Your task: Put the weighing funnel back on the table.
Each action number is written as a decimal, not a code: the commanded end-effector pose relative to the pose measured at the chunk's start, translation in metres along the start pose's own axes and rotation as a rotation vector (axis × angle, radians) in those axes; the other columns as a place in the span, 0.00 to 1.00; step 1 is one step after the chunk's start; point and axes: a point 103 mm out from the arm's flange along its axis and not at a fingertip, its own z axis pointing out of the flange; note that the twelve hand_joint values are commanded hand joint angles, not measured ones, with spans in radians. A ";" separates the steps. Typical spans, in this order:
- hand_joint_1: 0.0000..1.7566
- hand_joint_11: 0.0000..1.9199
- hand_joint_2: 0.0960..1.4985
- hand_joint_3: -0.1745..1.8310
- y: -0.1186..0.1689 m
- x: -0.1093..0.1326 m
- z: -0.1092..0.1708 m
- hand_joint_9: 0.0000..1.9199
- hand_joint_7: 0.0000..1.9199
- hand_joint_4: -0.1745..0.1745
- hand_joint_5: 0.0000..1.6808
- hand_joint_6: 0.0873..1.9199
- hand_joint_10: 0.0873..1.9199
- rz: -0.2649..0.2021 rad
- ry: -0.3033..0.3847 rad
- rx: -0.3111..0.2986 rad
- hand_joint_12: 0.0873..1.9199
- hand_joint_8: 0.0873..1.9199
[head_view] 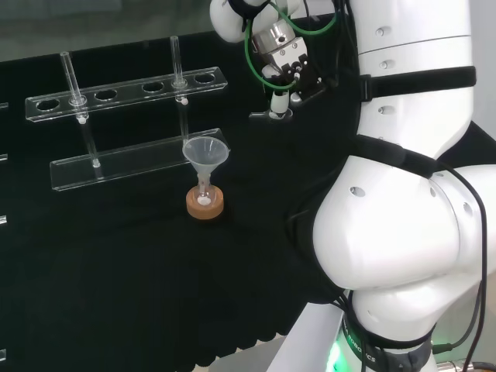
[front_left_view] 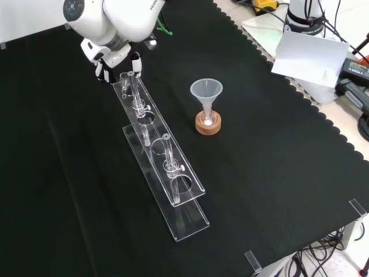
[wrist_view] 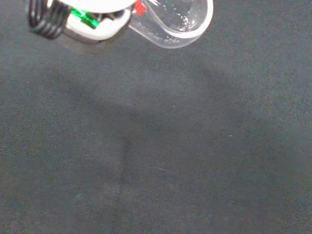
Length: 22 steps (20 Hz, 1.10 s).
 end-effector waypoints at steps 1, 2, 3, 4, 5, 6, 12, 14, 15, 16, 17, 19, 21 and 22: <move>0.62 0.39 0.43 0.41 0.002 0.005 0.000 0.48 0.28 1.00 0.70 0.40 0.13 0.004 -0.012 0.017 0.54 0.30; 0.62 0.39 0.43 0.41 0.003 0.006 0.001 0.48 0.28 1.00 0.70 0.40 0.13 0.002 -0.008 0.020 0.54 0.30; 0.62 0.39 0.43 0.41 0.004 0.006 0.002 0.48 0.28 1.00 0.70 0.40 0.13 -0.001 -0.007 0.023 0.54 0.30; 0.62 0.39 0.43 0.41 0.006 0.005 0.004 0.48 0.28 1.00 0.70 0.40 0.13 -0.006 -0.003 0.027 0.54 0.30; 0.62 0.39 0.43 0.41 0.010 0.005 0.007 0.48 0.28 1.00 0.70 0.40 0.13 -0.009 -0.003 0.032 0.54 0.30; 0.62 0.39 0.43 0.41 0.013 0.005 0.011 0.48 0.28 1.00 0.70 0.40 0.13 -0.010 -0.003 0.038 0.54 0.30; 0.62 0.39 0.43 0.41 0.024 0.013 0.020 0.48 0.28 1.00 0.70 0.40 0.13 -0.016 -0.018 0.034 0.54 0.30; 0.62 0.39 0.43 0.41 0.025 0.015 0.019 0.48 0.28 1.00 0.70 0.41 0.13 -0.019 -0.022 0.036 0.54 0.30; 0.62 0.39 0.43 0.41 0.026 0.016 0.019 0.48 0.28 1.00 0.70 0.41 0.13 -0.021 -0.024 0.037 0.54 0.30; 0.62 0.39 0.43 0.41 0.025 0.019 0.018 0.48 0.28 1.00 0.70 0.41 0.13 -0.019 -0.031 0.038 0.54 0.30; 0.62 0.39 0.43 0.41 0.025 0.020 0.017 0.48 0.28 1.00 0.70 0.41 0.13 -0.018 -0.033 0.039 0.54 0.30; 0.62 0.39 0.43 0.41 0.026 0.021 0.017 0.48 0.28 1.00 0.70 0.41 0.13 -0.020 -0.034 0.041 0.54 0.30; 0.62 0.39 0.43 0.41 0.028 0.020 0.019 0.48 0.28 1.00 0.70 0.41 0.13 -0.023 -0.035 0.044 0.54 0.30; 0.62 0.39 0.43 0.41 0.029 0.020 0.020 0.48 0.28 1.00 0.70 0.41 0.13 -0.023 -0.035 0.047 0.54 0.30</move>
